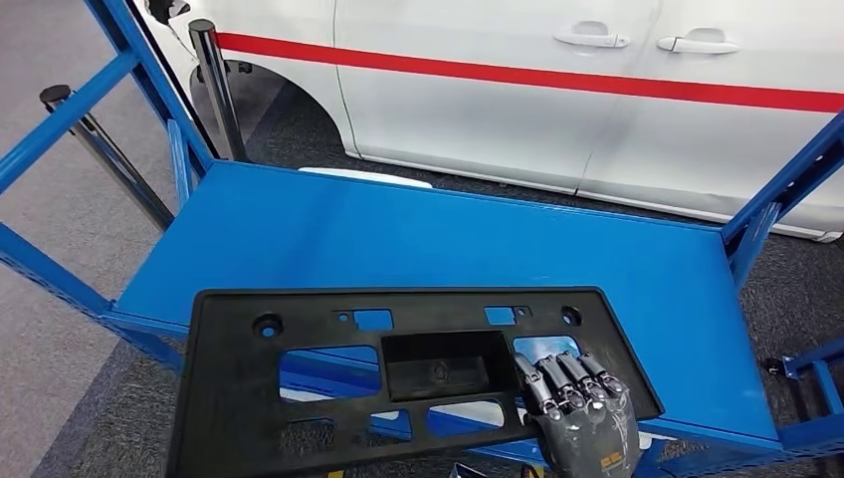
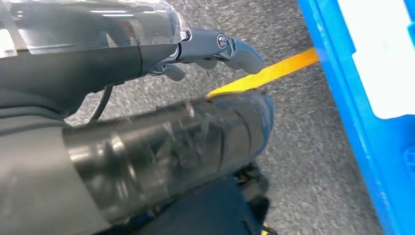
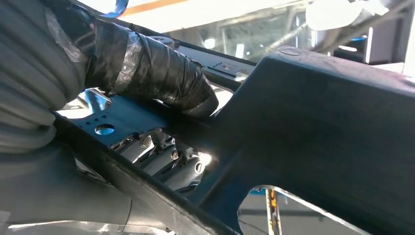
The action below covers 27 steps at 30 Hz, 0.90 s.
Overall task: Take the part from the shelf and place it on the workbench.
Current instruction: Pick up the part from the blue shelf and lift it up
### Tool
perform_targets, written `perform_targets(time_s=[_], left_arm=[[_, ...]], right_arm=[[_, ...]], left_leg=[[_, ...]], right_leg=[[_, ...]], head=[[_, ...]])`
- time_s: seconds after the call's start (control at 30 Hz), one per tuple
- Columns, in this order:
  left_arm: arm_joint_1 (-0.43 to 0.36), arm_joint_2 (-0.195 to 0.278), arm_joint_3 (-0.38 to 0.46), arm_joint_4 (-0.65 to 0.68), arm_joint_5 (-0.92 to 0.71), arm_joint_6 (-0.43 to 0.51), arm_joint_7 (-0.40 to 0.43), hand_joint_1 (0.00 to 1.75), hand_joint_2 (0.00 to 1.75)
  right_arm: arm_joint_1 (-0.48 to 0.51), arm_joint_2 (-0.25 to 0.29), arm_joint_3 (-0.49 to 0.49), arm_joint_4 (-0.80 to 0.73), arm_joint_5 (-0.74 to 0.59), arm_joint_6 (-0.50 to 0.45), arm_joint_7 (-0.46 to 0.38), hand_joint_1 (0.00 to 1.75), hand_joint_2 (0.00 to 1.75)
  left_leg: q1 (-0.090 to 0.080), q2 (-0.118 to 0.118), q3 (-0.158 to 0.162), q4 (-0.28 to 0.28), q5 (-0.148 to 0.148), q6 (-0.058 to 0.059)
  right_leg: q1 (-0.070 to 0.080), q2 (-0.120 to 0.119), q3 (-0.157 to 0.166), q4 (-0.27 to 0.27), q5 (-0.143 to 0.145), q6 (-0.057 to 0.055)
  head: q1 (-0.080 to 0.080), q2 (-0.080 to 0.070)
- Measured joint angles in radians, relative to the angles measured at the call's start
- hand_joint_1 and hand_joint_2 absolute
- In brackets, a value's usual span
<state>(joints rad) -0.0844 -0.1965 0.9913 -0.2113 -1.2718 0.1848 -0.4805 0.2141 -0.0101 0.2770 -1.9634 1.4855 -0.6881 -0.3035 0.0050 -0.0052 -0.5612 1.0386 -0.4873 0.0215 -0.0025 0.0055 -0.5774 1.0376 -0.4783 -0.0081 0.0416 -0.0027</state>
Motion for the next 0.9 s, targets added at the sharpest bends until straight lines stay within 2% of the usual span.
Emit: perform_targets(time_s=[0.03, 0.1, 0.17, 0.27, 0.3, 0.33, 0.37, 0.43, 0.5, 0.6, 0.67, 0.7, 0.77, 0.8, 0.83, 0.87, 0.9], left_arm=[[-0.001, 0.000, 0.002, 0.000, 0.001, -0.006, -0.002, 0.00, 1.75], [0.001, 0.000, 0.005, 0.000, 0.002, -0.014, -0.006, 0.00, 1.75], [0.001, -0.001, 0.006, 0.000, 0.002, -0.017, -0.009, 0.00, 1.75], [0.001, -0.001, 0.008, 0.000, 0.002, -0.017, -0.011, 0.00, 1.75], [0.001, -0.001, 0.008, 0.000, 0.002, -0.018, -0.011, 0.00, 1.75], [0.002, -0.001, 0.008, 0.000, 0.002, -0.018, -0.011, 0.00, 1.75], [0.002, -0.001, 0.008, 0.000, 0.002, -0.018, -0.011, 0.00, 1.75], [0.002, -0.002, 0.008, 0.000, 0.002, -0.018, -0.011, 0.00, 1.75], [0.002, -0.002, 0.009, 0.000, 0.002, -0.018, -0.011, 0.00, 1.75], [0.001, -0.002, 0.009, 0.000, 0.001, -0.020, -0.012, 0.00, 1.75], [0.001, -0.002, 0.009, 0.000, 0.001, -0.023, -0.011, 0.00, 1.75], [0.001, -0.002, 0.009, 0.000, 0.001, -0.024, -0.010, 0.00, 1.75], [0.002, -0.002, 0.009, 0.000, 0.003, -0.016, 0.001, 0.00, 1.75], [0.002, -0.002, 0.010, 0.000, 0.003, -0.006, 0.013, 0.00, 1.75], [0.003, -0.002, 0.010, 0.000, 0.001, 0.009, 0.026, 0.00, 1.75], [0.004, -0.002, 0.010, 0.000, -0.002, 0.027, 0.041, 0.00, 1.75], [0.004, -0.002, 0.010, 0.000, -0.004, 0.045, 0.053, 0.00, 1.75]], right_arm=[[0.003, 0.017, -0.003, -0.002, 0.000, 0.000, -0.015, 1.75, 1.75], [0.005, 0.041, -0.006, -0.002, 0.000, 0.000, -0.031, 1.75, 1.75], [0.007, 0.055, -0.006, -0.001, 0.000, 0.000, -0.035, 1.75, 1.75], [0.009, 0.065, -0.006, 0.002, 0.000, 0.000, -0.035, 1.75, 1.75], [0.010, 0.067, -0.006, 0.004, 0.000, 0.000, -0.035, 1.75, 1.75], [0.012, 0.068, -0.006, 0.005, 0.000, 0.000, -0.036, 1.75, 1.75], [0.012, 0.069, -0.006, 0.005, 0.000, 0.000, -0.036, 1.75, 1.75], [0.012, 0.071, -0.006, 0.006, 0.000, 0.000, -0.037, 1.75, 1.75], [0.012, 0.075, -0.006, 0.006, 0.000, 0.000, -0.038, 1.75, 1.75], [0.013, 0.078, -0.007, 0.006, 0.000, 0.000, -0.035, 1.75, 1.75], [0.011, 0.080, -0.005, 0.009, 0.000, 0.000, -0.023, 1.75, 1.75], [0.010, 0.081, -0.003, 0.012, 0.000, 0.000, -0.010, 1.75, 1.75], [0.007, 0.083, 0.003, 0.023, 0.000, 0.000, 0.028, 1.75, 1.75], [0.006, 0.082, 0.007, 0.030, 0.000, 0.000, 0.049, 1.75, 1.75], [0.006, 0.082, 0.011, 0.038, 0.000, 0.000, 0.073, 1.75, 1.75], [0.006, 0.081, 0.016, 0.045, 0.000, 0.000, 0.097, 1.75, 1.75], [0.005, 0.079, 0.022, 0.051, 0.000, 0.000, 0.123, 1.75, 1.75]], left_leg=[[-0.002, 0.000, 0.003, -0.009, -0.003, 0.002], [0.001, 0.000, 0.005, -0.017, 0.004, 0.009], [0.006, 0.002, 0.008, -0.027, 0.012, 0.021], [0.006, 0.005, 0.007, -0.029, 0.015, 0.027], [0.005, 0.005, 0.006, -0.027, 0.015, 0.027], [0.005, 0.005, 0.006, -0.026, 0.014, 0.026], [0.006, 0.005, 0.007, -0.024, 0.013, 0.025], [0.006, 0.004, 0.008, -0.021, 0.009, 0.020], [0.002, 0.003, 0.007, -0.017, 0.006, 0.011], [0.001, 0.003, 0.004, -0.016, 0.004, -0.005], [0.003, 0.003, -0.008, 0.015, -0.021, -0.015], [0.005, 0.003, -0.027, 0.058, -0.049, -0.019], [0.006, 0.003, -0.086, 0.189, -0.113, -0.023], [0.006, 0.003, -0.112, 0.243, -0.131, -0.023], [0.006, 0.003, -0.123, 0.267, -0.129, -0.023], [0.006, 0.003, -0.114, 0.249, -0.107, -0.021], [0.006, 0.003, -0.088, 0.194, -0.072, -0.018]], right_leg=[[0.000, 0.000, -0.001, 0.000, 0.001, 0.005], [-0.001, 0.000, -0.001, 0.001, 0.000, 0.015], [-0.002, -0.001, -0.018, 0.042, -0.031, 0.024], [-0.008, -0.001, -0.098, 0.218, -0.121, 0.033], [-0.010, -0.002, -0.118, 0.261, -0.132, 0.036], [-0.012, -0.002, -0.121, 0.266, -0.122, 0.037], [-0.013, -0.002, -0.106, 0.235, -0.095, 0.038], [-0.015, -0.004, -0.040, 0.101, -0.030, 0.034], [-0.011, -0.004, -0.001, 0.013, -0.003, 0.027], [-0.009, -0.002, -0.001, 0.000, -0.001, 0.013], [-0.012, -0.003, 0.001, -0.007, 0.004, -0.001], [-0.013, -0.005, 0.002, -0.009, 0.005, -0.007], [-0.010, -0.007, 0.000, -0.009, 0.006, -0.012], [-0.008, -0.007, 0.000, -0.009, 0.006, -0.013], [-0.007, -0.007, 0.000, -0.009, 0.006, -0.013], [-0.006, -0.007, 0.000, -0.008, 0.006, -0.013], [-0.005, -0.006, 0.002, -0.008, 0.006, -0.013]], head=[[0.000, 0.000], [0.000, 0.000], [0.001, 0.000], [0.001, 0.000], [0.001, 0.000], [0.001, 0.000], [0.001, 0.000], [0.001, 0.000], [0.001, 0.000], [0.001, 0.000], [0.000, 0.000], [0.000, 0.000], [0.000, 0.000], [0.000, 0.000], [0.000, 0.000], [0.000, 0.000], [0.000, 0.000]])
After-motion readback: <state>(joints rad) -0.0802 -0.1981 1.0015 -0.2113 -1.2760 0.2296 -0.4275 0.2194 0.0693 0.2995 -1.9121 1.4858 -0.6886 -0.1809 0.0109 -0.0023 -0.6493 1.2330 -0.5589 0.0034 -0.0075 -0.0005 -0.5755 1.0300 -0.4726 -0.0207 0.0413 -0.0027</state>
